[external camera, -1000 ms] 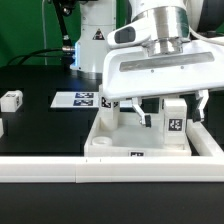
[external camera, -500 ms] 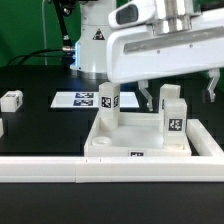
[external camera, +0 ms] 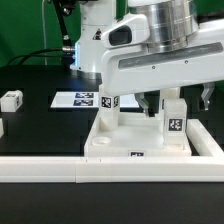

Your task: Assemble square table

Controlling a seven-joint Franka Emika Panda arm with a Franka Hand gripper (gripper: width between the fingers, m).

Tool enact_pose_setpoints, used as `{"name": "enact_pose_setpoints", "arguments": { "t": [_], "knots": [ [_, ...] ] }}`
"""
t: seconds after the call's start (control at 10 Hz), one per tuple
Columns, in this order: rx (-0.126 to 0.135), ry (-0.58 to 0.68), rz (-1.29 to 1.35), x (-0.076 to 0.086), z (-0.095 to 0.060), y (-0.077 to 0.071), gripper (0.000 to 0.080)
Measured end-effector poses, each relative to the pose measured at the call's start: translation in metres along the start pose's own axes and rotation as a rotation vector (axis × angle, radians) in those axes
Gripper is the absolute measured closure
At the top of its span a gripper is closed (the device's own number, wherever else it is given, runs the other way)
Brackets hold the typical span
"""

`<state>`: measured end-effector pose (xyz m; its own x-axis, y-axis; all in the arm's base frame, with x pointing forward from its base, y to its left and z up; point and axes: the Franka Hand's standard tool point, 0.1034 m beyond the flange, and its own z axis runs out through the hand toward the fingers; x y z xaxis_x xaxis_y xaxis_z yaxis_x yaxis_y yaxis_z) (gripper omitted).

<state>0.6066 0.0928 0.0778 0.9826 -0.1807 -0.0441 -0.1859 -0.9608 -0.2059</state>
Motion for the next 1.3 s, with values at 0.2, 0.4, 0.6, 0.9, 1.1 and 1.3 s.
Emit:
{"name": "enact_pose_setpoints", "arguments": {
  "t": [0.2, 0.4, 0.6, 0.9, 1.1, 1.3],
  "knots": [
    [-0.048, -0.040, -0.036, 0.002, 0.001, 0.007, 0.0150],
    [-0.112, -0.074, 0.029, 0.024, -0.010, 0.007, 0.0150],
    [-0.116, -0.068, 0.037, 0.023, -0.003, 0.002, 0.0150],
    [-0.117, -0.067, 0.055, 0.023, -0.003, 0.003, 0.0408],
    [-0.118, -0.065, 0.095, 0.023, -0.003, 0.003, 0.0511],
    [-0.122, -0.056, 0.270, 0.023, -0.003, 0.003, 0.0511]
  ]
}}
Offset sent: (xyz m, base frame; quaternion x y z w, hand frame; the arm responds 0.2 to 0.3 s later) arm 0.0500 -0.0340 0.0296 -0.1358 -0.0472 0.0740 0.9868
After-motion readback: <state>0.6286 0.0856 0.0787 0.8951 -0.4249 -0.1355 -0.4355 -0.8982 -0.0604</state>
